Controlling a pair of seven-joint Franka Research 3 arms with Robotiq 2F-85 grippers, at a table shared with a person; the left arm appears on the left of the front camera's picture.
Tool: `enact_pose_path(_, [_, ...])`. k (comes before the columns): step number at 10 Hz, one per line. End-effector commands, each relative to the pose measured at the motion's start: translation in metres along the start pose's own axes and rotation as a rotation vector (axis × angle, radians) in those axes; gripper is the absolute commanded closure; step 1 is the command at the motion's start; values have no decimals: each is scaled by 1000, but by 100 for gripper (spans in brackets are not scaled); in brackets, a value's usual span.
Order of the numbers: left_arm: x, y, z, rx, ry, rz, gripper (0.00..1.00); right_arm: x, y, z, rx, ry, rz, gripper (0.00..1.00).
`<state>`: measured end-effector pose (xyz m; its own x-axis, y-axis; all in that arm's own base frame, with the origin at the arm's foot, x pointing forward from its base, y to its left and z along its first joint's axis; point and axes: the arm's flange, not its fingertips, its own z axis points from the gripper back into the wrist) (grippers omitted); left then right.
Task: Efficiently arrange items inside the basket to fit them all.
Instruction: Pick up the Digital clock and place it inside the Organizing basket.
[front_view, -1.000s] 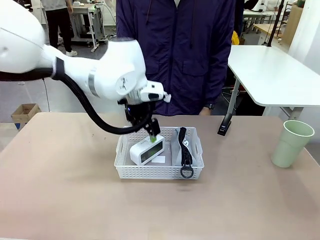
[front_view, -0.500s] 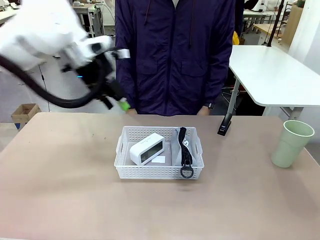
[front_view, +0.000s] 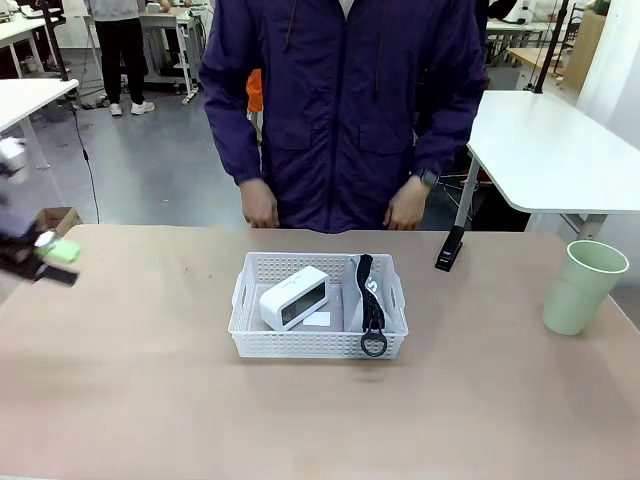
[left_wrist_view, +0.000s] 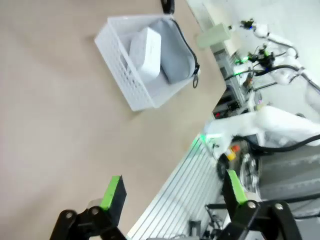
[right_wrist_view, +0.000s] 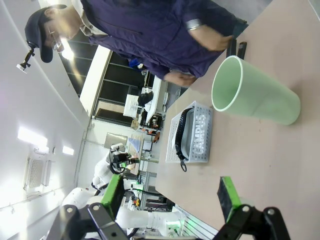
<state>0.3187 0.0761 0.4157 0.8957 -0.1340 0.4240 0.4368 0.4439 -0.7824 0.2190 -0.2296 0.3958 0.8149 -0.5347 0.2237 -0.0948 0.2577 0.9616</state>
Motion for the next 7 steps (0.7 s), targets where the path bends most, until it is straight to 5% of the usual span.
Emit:
enact_pose_path(1, [-58, 19, 22, -63, -156, 24, 0, 0, 1, 2, 14, -5, 26, 0])
enact_pose_path(3, [-97, 45, 40, -142, -244, 32, 0, 0, 1, 2, 14, -5, 26, 0])
enact_pose_path(5, [-83, 70, 37, -172, -238, 78, 0, 0, 1, 2, 14, -5, 26, 0])
enact_pose_path(7, [-85, 53, 69, -127, -254, 66, 0, 0, 1, 2, 14, -5, 26, 0])
